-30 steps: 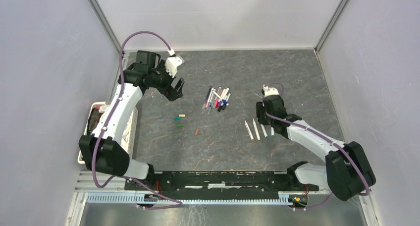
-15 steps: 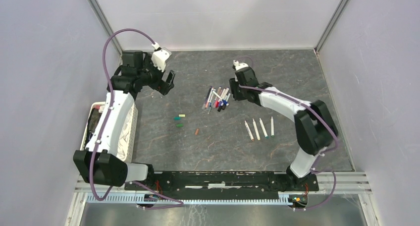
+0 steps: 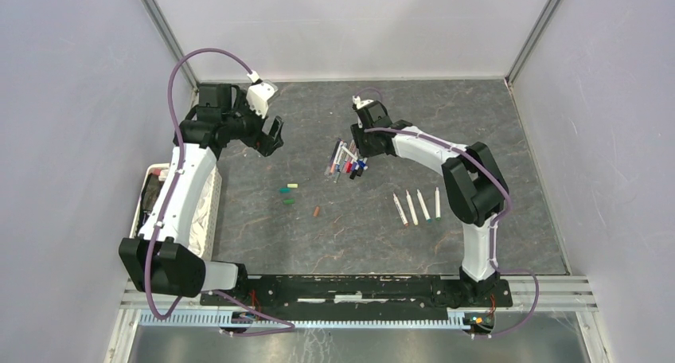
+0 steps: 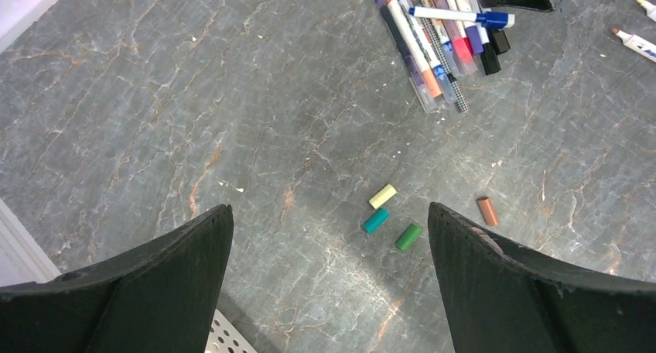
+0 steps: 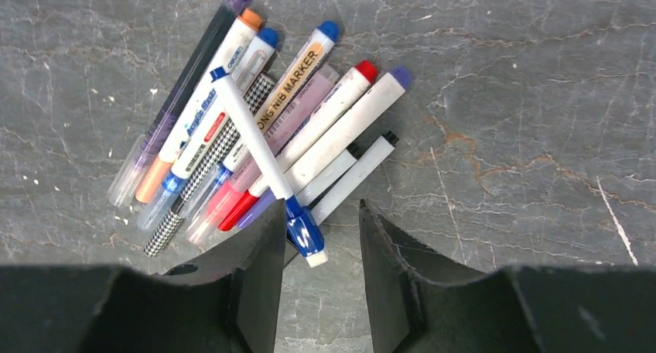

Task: Open the pen caps
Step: Pick up the pen from the center of the board.

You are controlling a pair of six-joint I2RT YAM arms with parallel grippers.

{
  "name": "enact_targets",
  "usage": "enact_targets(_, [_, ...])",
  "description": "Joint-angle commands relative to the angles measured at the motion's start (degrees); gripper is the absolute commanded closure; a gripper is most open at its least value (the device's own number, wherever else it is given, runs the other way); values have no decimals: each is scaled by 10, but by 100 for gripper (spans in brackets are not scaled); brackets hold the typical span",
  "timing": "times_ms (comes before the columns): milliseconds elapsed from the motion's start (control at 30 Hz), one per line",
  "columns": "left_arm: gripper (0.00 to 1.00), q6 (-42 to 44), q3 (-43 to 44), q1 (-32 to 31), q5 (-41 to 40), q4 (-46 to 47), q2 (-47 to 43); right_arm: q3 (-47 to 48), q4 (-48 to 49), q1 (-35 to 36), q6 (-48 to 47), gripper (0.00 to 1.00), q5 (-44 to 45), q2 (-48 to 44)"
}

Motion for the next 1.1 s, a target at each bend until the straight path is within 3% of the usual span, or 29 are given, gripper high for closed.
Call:
enact_targets(0, [0, 5, 0, 1, 27, -11, 3, 50, -13, 18, -29, 55, -11, 24])
enact_targets(667, [0, 15, 2, 1, 35, -27, 5, 144, -60, 34, -64, 67, 7, 111])
enact_targets(833, [1, 15, 4, 1, 38, -31, 5, 139, -59, 34, -64, 83, 6, 107])
enact_targets(1067, [2, 8, 6, 1, 43, -35, 4, 127, -43, 34, -63, 94, -3, 67])
